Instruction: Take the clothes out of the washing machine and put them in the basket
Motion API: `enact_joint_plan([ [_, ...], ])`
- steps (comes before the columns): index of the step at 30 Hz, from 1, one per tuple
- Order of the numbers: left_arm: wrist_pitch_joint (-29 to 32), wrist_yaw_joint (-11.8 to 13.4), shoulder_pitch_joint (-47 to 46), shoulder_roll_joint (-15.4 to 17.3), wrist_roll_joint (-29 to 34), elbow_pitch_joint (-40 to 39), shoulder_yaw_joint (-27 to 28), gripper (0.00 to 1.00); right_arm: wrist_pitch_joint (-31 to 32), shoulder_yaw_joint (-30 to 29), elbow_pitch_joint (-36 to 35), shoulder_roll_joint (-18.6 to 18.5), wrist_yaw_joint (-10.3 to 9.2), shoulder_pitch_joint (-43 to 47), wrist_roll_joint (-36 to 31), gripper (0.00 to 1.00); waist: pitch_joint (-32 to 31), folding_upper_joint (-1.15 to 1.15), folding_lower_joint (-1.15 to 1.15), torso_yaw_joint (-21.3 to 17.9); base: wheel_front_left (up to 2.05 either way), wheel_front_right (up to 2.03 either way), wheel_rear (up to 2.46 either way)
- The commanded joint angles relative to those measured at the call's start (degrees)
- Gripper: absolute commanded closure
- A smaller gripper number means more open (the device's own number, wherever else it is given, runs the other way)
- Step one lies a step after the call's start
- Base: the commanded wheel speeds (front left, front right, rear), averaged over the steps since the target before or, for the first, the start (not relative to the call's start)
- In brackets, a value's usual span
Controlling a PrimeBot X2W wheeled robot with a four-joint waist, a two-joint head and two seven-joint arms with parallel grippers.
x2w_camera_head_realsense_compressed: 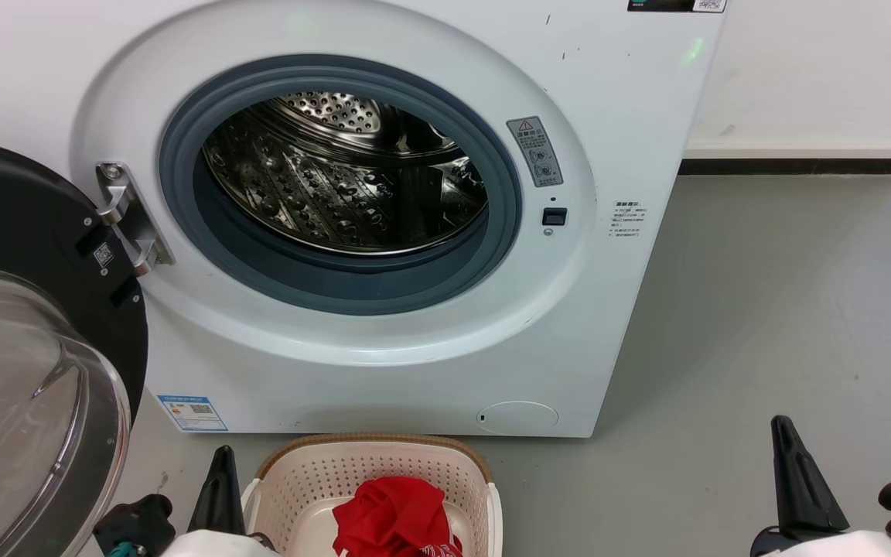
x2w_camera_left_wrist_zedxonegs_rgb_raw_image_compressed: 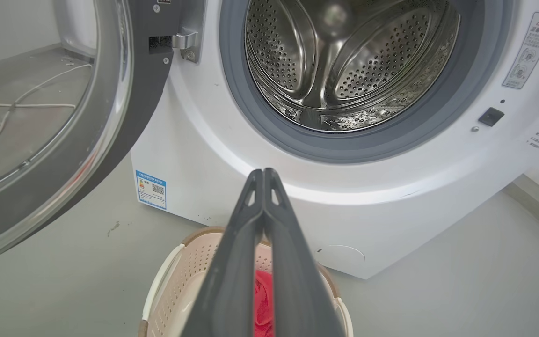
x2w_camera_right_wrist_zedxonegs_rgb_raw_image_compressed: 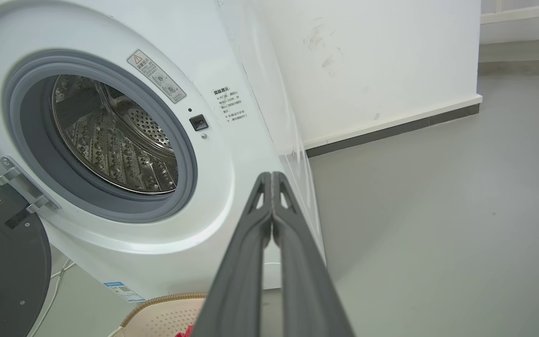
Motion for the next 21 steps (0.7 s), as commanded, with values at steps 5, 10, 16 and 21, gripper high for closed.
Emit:
enact_joint_plan([
  [5,1.39,-0.86,-2.35,0.03,-6.60,-0.49,0.70,1.00,1.19,0.15,0.28,-0.75,0.00,-2.63,7.08,1.00,0.04,0.00,0.00,0.01,0.00,0.00,0.00],
  [10,2.51,-1.46,-3.01,0.03,-11.42,-0.27,1.09,1.00,2.19,0.18,0.98,-0.94,0.00,-3.50,12.13,1.00,0.08,0.00,0.00,0.01,0.00,0.00,0.00],
  [16,3.81,-2.15,-3.69,0.02,-16.83,-0.01,1.51,1.00,3.31,0.19,1.80,-1.12,0.00,-4.51,17.82,1.00,0.12,0.00,0.00,0.02,0.00,0.00,0.00],
  [21,4.84,-2.67,-4.34,0.02,-21.04,0.16,1.89,1.00,4.22,0.15,2.44,-1.23,0.00,-5.35,22.20,1.00,0.16,0.00,0.00,0.03,0.00,0.00,0.00],
])
